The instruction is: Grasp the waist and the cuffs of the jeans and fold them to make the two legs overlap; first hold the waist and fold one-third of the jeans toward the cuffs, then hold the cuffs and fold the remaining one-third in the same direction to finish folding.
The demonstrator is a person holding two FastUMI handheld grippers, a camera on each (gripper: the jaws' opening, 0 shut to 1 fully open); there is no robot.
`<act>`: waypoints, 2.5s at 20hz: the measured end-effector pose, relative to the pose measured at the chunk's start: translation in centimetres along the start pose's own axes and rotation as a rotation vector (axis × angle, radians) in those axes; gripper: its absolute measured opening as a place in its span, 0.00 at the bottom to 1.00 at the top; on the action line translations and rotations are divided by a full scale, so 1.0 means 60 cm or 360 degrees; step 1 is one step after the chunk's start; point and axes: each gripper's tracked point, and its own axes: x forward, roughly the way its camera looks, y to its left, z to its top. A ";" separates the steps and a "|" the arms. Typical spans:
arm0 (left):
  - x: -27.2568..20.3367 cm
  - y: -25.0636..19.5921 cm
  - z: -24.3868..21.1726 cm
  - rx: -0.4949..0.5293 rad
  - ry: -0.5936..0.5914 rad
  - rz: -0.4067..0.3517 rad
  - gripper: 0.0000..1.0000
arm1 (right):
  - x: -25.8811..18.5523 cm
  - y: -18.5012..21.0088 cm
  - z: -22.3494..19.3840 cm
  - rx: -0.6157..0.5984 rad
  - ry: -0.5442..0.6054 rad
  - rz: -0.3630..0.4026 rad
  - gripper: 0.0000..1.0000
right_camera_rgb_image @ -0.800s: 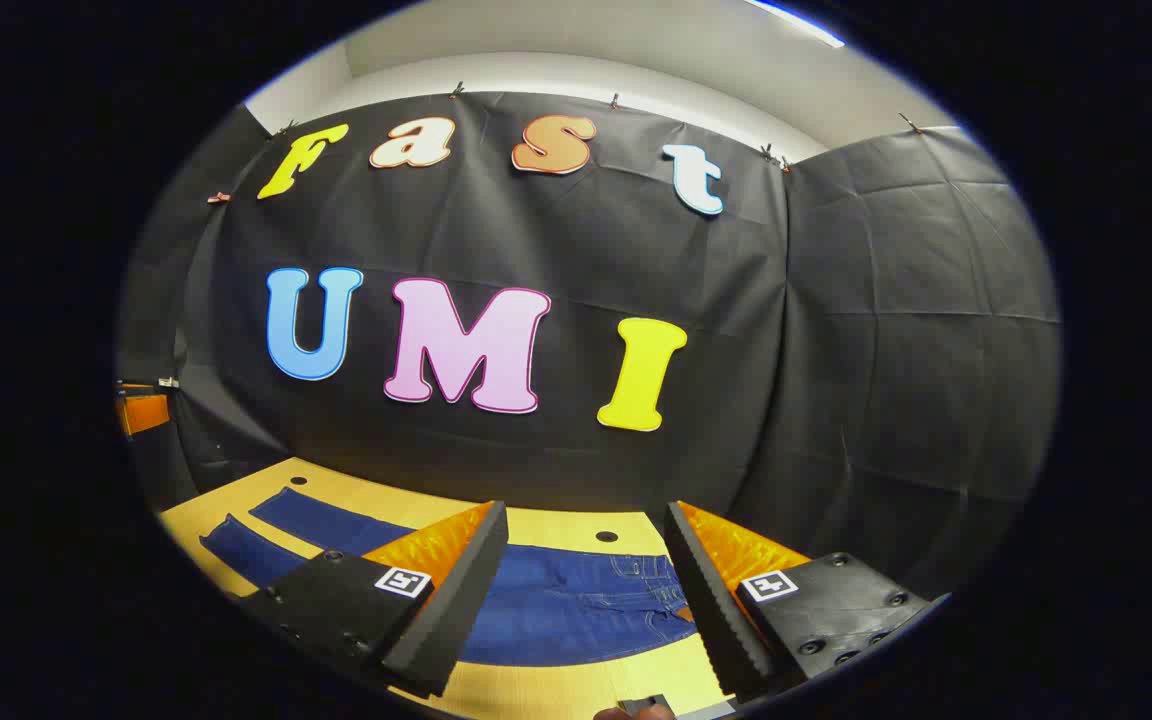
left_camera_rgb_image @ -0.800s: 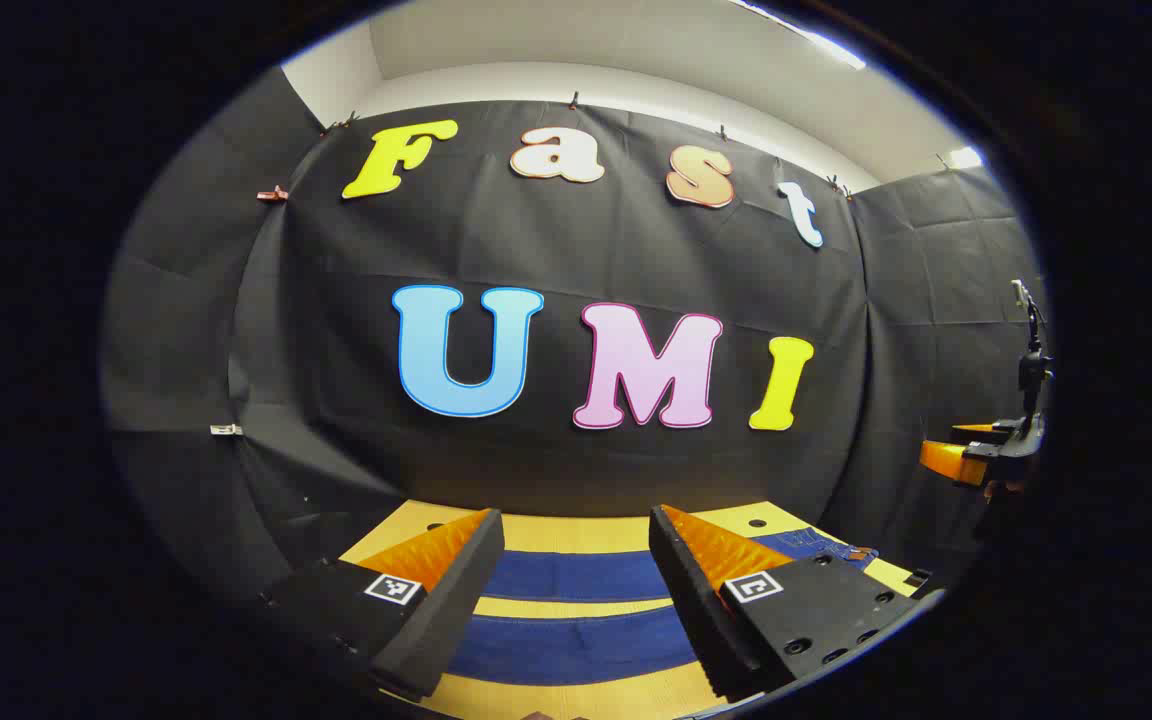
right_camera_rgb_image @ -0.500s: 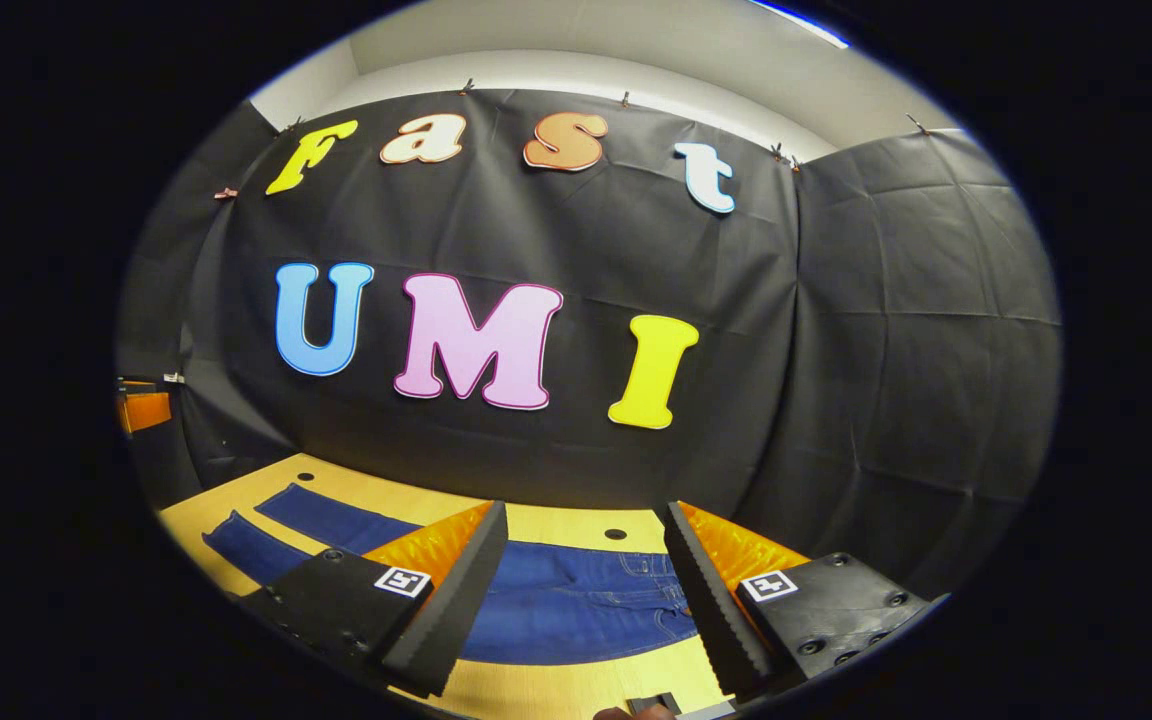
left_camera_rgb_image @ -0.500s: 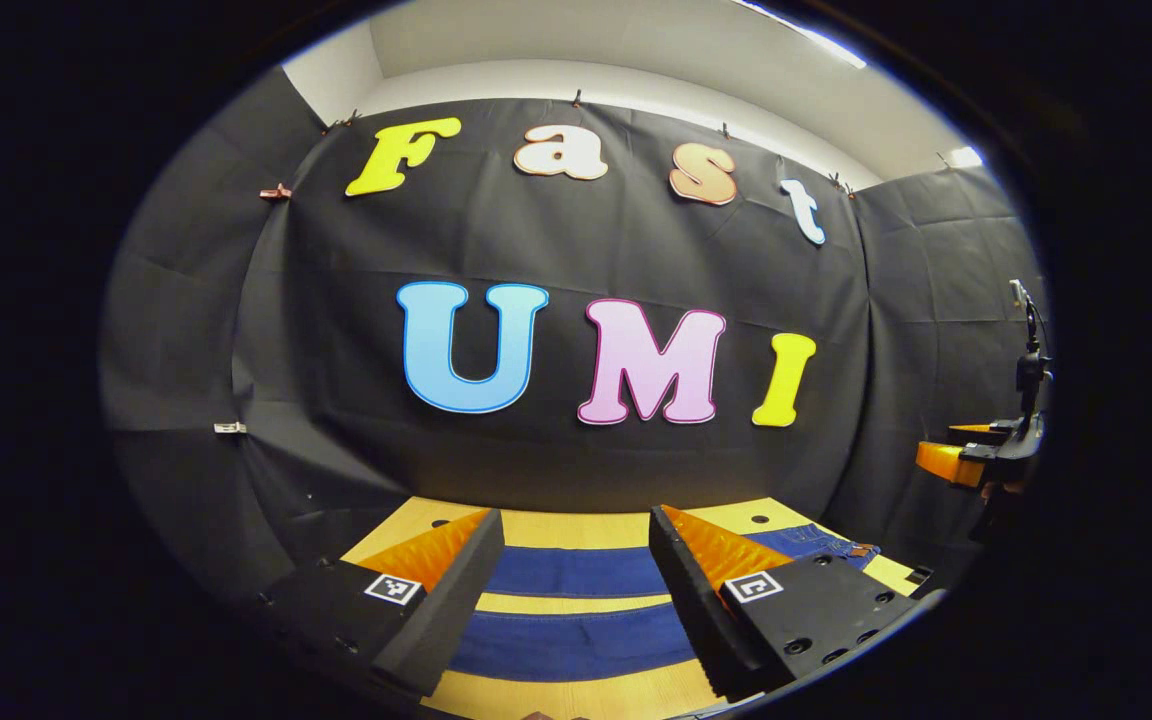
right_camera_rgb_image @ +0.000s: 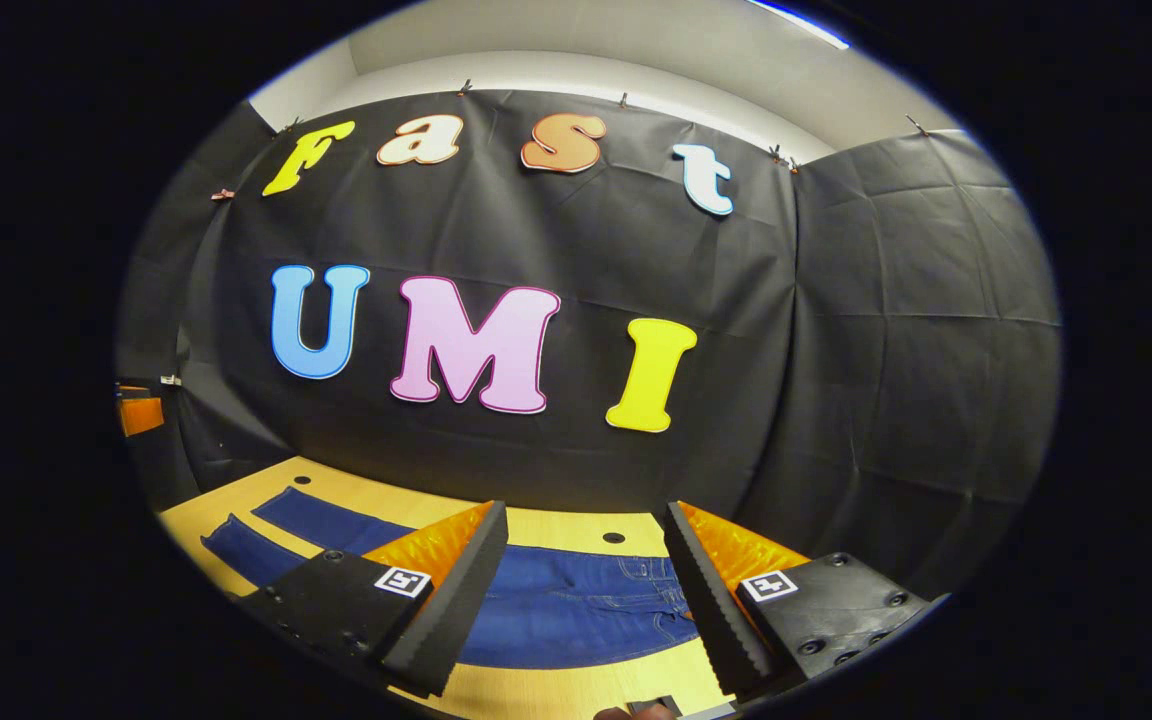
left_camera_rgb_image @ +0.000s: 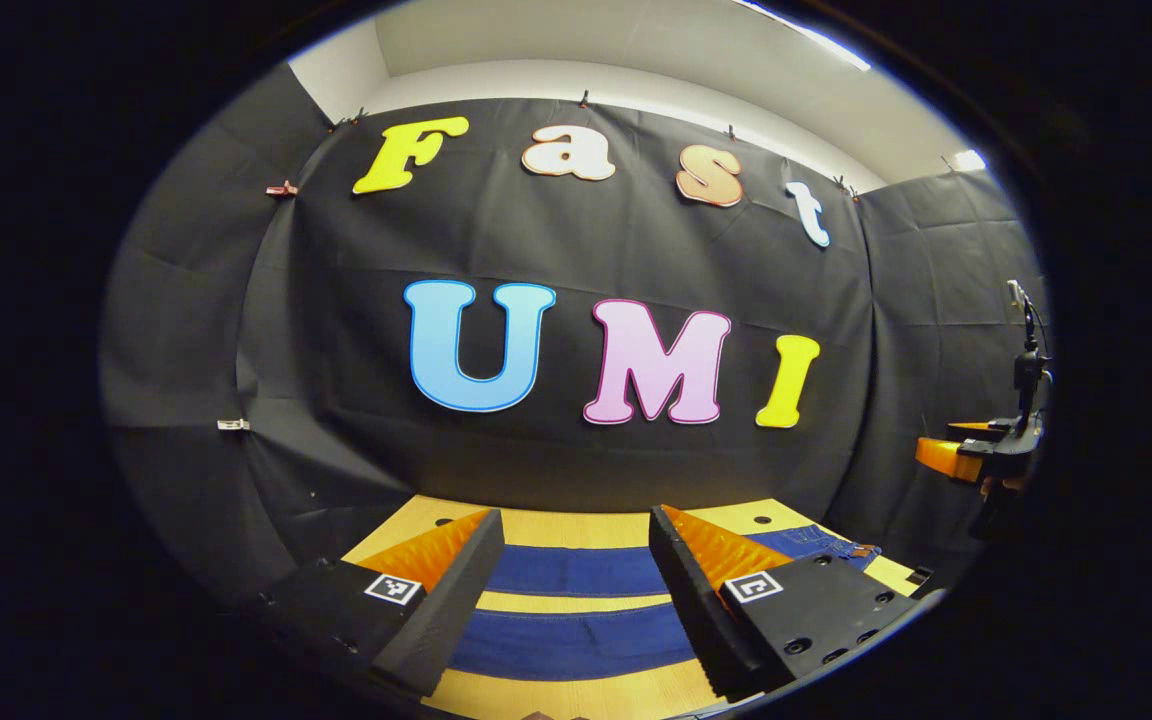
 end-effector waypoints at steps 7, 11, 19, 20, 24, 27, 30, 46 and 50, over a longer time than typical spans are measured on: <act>0.007 0.006 -0.014 -0.0002 0.0034 -0.0067 0.94 | 0.014 -0.010 -0.001 -0.0057 -0.0012 0.0019 0.96; 0.024 0.031 -0.042 0.0076 0.0098 -0.0144 0.94 | 0.041 -0.034 -0.028 -0.0124 0.0027 0.0075 0.96; 0.067 0.087 -0.150 0.0292 0.0386 -0.0290 0.95 | 0.121 -0.116 -0.161 -0.0246 0.0280 0.0194 0.96; 0.074 0.087 -0.156 0.0314 0.0398 -0.0302 0.95 | 0.132 -0.119 -0.177 -0.0257 0.0302 0.0217 0.97; 0.112 0.085 -0.186 0.0315 0.0487 -0.0377 0.95 | 0.178 -0.109 -0.243 -0.0261 0.0414 0.0352 0.96; 0.127 0.095 -0.225 0.0300 0.0631 -0.0464 0.97 | 0.206 -0.100 -0.320 -0.0329 0.0588 0.0545 0.96; 0.128 0.121 -0.293 0.0501 0.0870 -0.0612 0.97 | 0.213 -0.119 -0.413 -0.0460 0.0868 0.0746 0.97; 0.076 0.243 -0.551 0.1243 0.1936 -0.1212 0.96 | 0.175 -0.171 -0.695 -0.0979 0.1830 0.1428 0.98; 0.059 0.259 -0.592 0.1358 0.2068 -0.1245 0.97 | 0.172 -0.194 -0.709 -0.1047 0.1911 0.1446 0.98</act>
